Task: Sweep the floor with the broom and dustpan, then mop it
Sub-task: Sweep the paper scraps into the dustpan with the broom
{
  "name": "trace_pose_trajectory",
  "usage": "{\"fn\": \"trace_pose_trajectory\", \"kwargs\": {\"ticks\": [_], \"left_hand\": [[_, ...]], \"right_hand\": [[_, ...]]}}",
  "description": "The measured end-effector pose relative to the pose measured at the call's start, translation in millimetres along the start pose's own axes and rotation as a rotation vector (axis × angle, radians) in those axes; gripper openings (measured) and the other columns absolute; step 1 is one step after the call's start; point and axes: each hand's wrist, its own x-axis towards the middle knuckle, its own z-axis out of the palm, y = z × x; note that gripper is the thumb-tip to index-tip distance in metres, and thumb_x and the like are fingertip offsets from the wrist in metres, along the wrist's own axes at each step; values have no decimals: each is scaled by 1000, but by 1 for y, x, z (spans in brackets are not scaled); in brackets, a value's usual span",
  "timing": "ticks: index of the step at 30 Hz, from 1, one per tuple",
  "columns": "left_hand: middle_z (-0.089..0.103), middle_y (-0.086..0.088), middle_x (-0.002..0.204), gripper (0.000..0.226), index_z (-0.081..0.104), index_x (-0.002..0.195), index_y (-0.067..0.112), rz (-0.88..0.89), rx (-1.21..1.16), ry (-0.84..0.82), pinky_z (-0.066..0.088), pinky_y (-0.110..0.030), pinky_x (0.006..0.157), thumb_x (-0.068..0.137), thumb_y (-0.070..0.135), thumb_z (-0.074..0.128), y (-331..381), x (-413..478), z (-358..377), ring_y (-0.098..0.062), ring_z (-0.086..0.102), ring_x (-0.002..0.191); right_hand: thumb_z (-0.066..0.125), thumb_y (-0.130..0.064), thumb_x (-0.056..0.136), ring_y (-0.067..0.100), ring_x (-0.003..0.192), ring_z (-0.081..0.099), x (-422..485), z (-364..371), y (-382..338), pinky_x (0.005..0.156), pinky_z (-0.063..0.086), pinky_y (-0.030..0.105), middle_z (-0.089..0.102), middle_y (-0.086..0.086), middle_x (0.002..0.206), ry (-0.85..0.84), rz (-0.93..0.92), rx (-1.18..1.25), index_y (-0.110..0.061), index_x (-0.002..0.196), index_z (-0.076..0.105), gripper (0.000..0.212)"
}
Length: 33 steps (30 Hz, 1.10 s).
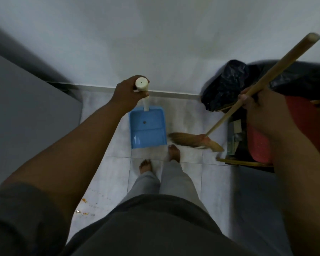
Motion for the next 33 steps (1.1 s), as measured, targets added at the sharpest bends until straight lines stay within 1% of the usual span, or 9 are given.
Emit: {"fn": "trace_pose_trajectory", "kwargs": {"ticks": [2,6,10,12,16,19,22,29,33], "left_hand": [[68,-4,116,39,68,116,14,6,-5,-13,50,-37,101,79,7,79,3,21,11,-21,63,110],[67,-2,115,40,67,117,14,6,66,-57,50,-32,100,80,9,79,5,64,35,-18,63,107],[66,4,112,40,68,116,18,-14,86,-88,44,-7,85,79,9,79,1,106,68,-9,59,103],[65,7,109,40,68,115,19,-17,95,-96,39,2,76,78,9,79,0,125,84,-7,58,101],[65,5,115,41,67,117,19,2,137,-137,43,-18,95,79,11,79,-1,161,112,-9,57,108],[65,1,122,42,66,120,19,24,173,-169,40,-23,101,80,13,79,2,186,130,-10,55,113],[64,-1,127,43,65,122,17,14,186,-196,38,-22,101,81,12,77,4,205,146,-12,54,117],[64,-3,127,46,63,124,17,15,187,-221,40,-30,108,80,12,78,18,244,169,-19,55,122],[63,-2,127,46,64,123,18,-8,167,-189,42,-28,104,80,13,78,21,260,174,-18,56,120]], "right_hand": [[52,-22,101,23,96,62,17,0,11,76,44,16,66,15,108,-14,30,12,-3,115,63,26],[52,-22,101,30,104,63,53,9,29,94,50,44,67,16,111,-77,78,55,-5,114,63,24],[52,-19,101,22,98,62,84,25,45,86,47,30,67,9,106,-101,59,76,-8,110,63,19],[52,-18,101,18,94,62,100,35,49,87,47,30,65,5,100,-121,38,76,-9,109,64,17],[52,-16,100,25,97,64,131,53,57,92,52,41,67,12,105,-166,29,100,-7,108,63,16],[51,-19,101,27,99,64,153,65,61,94,51,44,66,14,106,-188,28,109,-3,110,61,21],[50,-19,101,19,95,62,174,74,63,95,50,33,65,6,103,-198,0,104,-6,110,63,20],[50,-23,101,7,81,55,222,90,64,73,41,8,58,-2,93,-209,-11,129,-11,106,63,17],[51,-22,101,8,89,58,245,103,52,70,44,6,61,-2,98,-219,-36,183,-9,113,62,21]]}}
